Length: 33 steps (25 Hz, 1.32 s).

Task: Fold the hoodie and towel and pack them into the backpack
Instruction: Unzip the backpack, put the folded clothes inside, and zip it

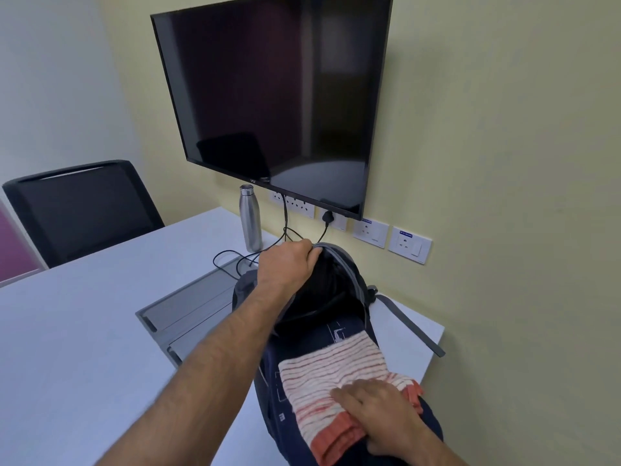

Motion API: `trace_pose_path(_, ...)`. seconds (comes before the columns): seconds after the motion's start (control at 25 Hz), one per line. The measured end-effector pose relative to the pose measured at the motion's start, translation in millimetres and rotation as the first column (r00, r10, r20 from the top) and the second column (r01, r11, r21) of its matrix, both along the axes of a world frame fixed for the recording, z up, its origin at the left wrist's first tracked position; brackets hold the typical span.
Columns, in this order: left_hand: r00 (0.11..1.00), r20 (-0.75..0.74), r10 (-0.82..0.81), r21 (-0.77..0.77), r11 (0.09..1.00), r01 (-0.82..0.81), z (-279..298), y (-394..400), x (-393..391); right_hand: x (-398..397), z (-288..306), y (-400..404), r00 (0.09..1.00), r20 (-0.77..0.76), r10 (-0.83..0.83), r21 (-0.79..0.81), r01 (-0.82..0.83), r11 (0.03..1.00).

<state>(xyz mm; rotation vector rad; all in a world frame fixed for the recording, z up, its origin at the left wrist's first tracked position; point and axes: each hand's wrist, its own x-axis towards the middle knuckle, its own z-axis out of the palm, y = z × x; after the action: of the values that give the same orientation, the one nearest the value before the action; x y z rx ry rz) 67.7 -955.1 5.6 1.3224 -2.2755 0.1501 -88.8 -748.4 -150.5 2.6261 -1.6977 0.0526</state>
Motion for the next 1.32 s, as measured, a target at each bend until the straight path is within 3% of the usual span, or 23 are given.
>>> trace_pose_path(0.2, 1.0, -0.021, -0.016, 0.008, 1.0, 0.017, -2.9, -3.0, 7.4, -24.3, -5.3, 6.1, 0.997, -0.045, -0.055, 0.077, 0.058, 0.995)
trace_pose_path(0.32, 0.996, -0.024, -0.087, -0.022, 0.996, 0.087, -4.8, 6.2, 0.7, -18.5, -7.6, -2.7, 0.983, 0.041, -0.181, 0.089, 0.176, 0.98)
trace_pose_path(0.44, 0.989, -0.03, -0.144, -0.046, 0.989, 0.143, -9.1, 17.5, -6.9, -7.1, -14.2, -21.0, 0.982, 0.031, -0.188, 0.048, 0.187, 0.981)
trace_pose_path(0.84, 0.964, -0.067, -0.256, -0.373, 0.903, 0.214, -12.5, 7.2, 14.4, 19.7, -13.9, -114.0, 0.982, -0.053, -0.184, -0.023, 0.183, 0.983)
trace_pose_path(1.16, 0.957, -0.048, -0.287, -0.436, 0.868, 0.238, -7.0, -4.1, 21.7, 10.4, -17.7, -170.1, 0.952, -0.133, -0.275, -0.079, 0.266, 0.961)
trace_pose_path(1.32, 0.956, 0.001, -0.294, -0.403, 0.875, 0.27, -14.3, -7.0, 16.1, 6.3, -30.4, -155.8, 0.926, -0.284, -0.247, 0.105, 0.286, 0.952)
